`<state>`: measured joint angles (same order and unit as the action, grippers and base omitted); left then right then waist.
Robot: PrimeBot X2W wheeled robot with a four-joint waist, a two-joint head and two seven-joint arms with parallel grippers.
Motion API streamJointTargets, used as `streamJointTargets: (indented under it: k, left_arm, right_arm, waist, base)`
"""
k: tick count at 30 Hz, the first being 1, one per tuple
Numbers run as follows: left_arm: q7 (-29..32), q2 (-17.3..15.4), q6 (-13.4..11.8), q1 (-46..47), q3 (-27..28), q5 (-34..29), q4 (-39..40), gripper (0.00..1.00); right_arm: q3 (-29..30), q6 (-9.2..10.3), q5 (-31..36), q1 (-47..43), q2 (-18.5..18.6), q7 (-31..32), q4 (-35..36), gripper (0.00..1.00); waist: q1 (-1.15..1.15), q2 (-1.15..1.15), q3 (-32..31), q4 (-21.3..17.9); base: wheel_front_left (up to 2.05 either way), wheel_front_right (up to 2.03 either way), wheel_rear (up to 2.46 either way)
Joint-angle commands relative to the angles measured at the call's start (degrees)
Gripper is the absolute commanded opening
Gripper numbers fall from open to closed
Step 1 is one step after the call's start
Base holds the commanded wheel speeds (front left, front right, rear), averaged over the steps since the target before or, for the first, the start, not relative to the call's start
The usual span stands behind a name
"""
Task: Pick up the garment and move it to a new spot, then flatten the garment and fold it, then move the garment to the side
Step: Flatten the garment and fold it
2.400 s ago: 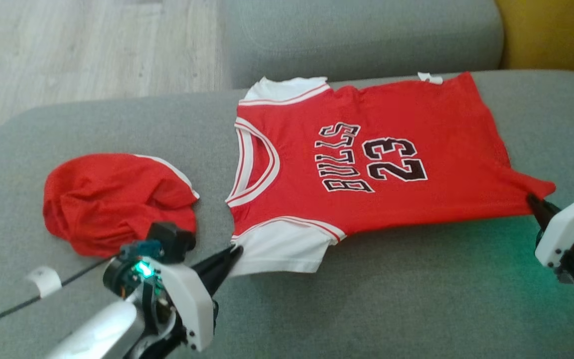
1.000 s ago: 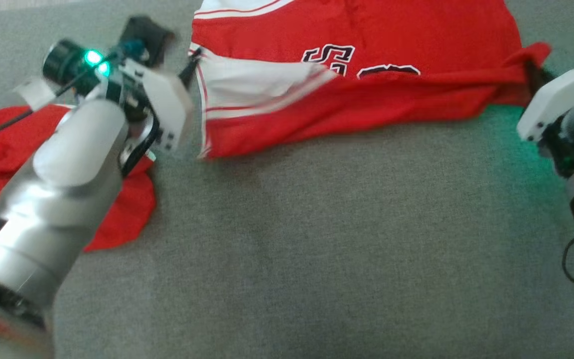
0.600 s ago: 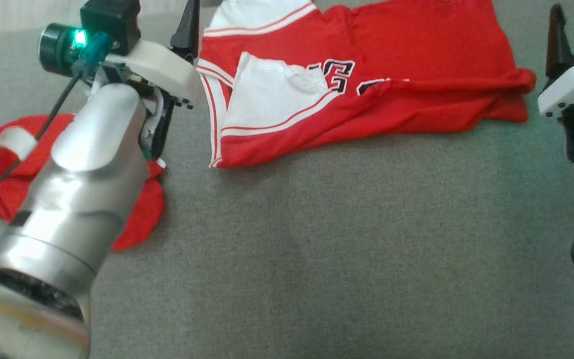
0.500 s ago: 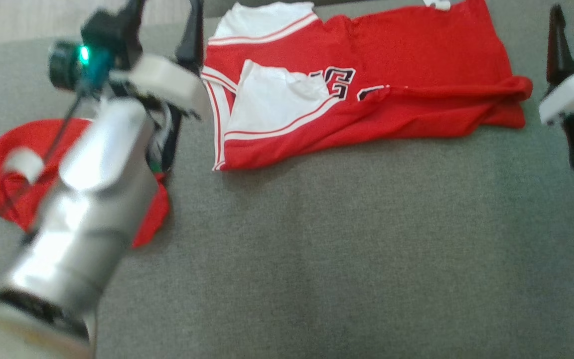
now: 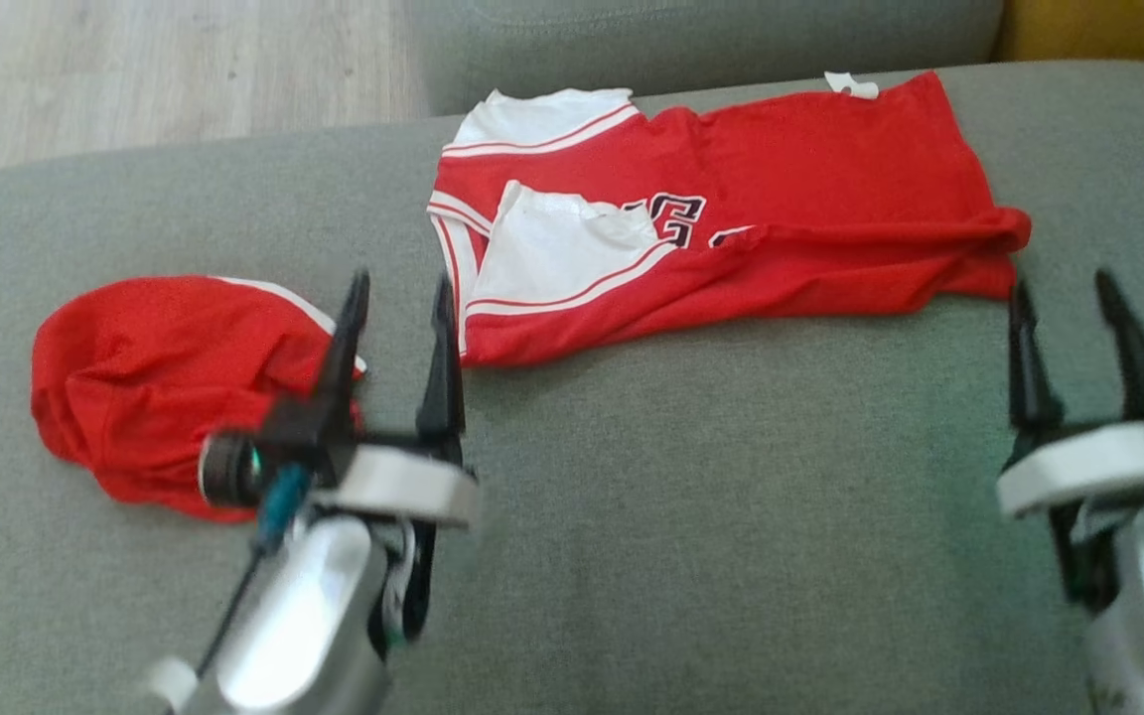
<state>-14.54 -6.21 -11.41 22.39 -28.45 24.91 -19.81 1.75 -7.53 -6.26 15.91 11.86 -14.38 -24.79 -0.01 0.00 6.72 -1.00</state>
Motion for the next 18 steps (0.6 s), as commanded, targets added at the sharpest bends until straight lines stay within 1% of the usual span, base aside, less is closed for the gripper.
streamJointTargets:
  k: [1,4,8,11,14,18]
  left_arm:
    - [-0.4,-0.2,0.0,0.5,2.8,-0.8,2.0,1.00]
    - [-0.5,0.8,0.9,-2.2,3.8,-2.0,1.7,1.00]
    - [-0.5,1.4,2.7,-2.0,4.3,-3.0,-0.8,1.00]
    - [-0.3,1.7,4.2,0.1,3.6,-2.8,-5.1,1.00]
    - [2.3,2.0,5.3,2.9,2.8,-2.1,-10.0,1.00]
    - [4.6,2.5,6.0,6.1,2.7,-0.5,-15.5,1.00]
  right_arm:
    - [-0.4,0.04,0.7,0.1,-0.3,-0.6,2.9,1.00]
    - [0.6,0.04,1.6,-2.6,-2.1,-0.6,5.4,1.00]
    - [1.6,0.04,2.5,-3.5,-3.2,-0.2,8.2,1.00]
    - [1.4,0.04,2.7,-3.1,-3.4,0.7,10.3,1.00]
    - [1.0,0.04,2.8,-2.7,-3.6,1.2,11.9,1.00]
    - [0.5,0.04,2.7,-2.4,-4.1,1.5,12.8,1.00]
  waist:
    - [0.01,0.00,-0.4,-0.1]
    - [0.01,0.00,-0.6,-0.3]
    - [0.01,0.00,-0.2,-1.0]
    - [0.01,0.00,0.7,-1.7]
    - [0.01,0.00,1.8,-2.7]
    - [0.01,0.00,3.4,-4.1]
  base:
    - [0.00,0.00,0.00]
    - [0.00,0.00,0.00]
    - [0.00,0.00,0.00]
    - [0.00,0.00,0.00]
    - [0.00,0.00,0.00]
    - [0.00,0.00,0.00]
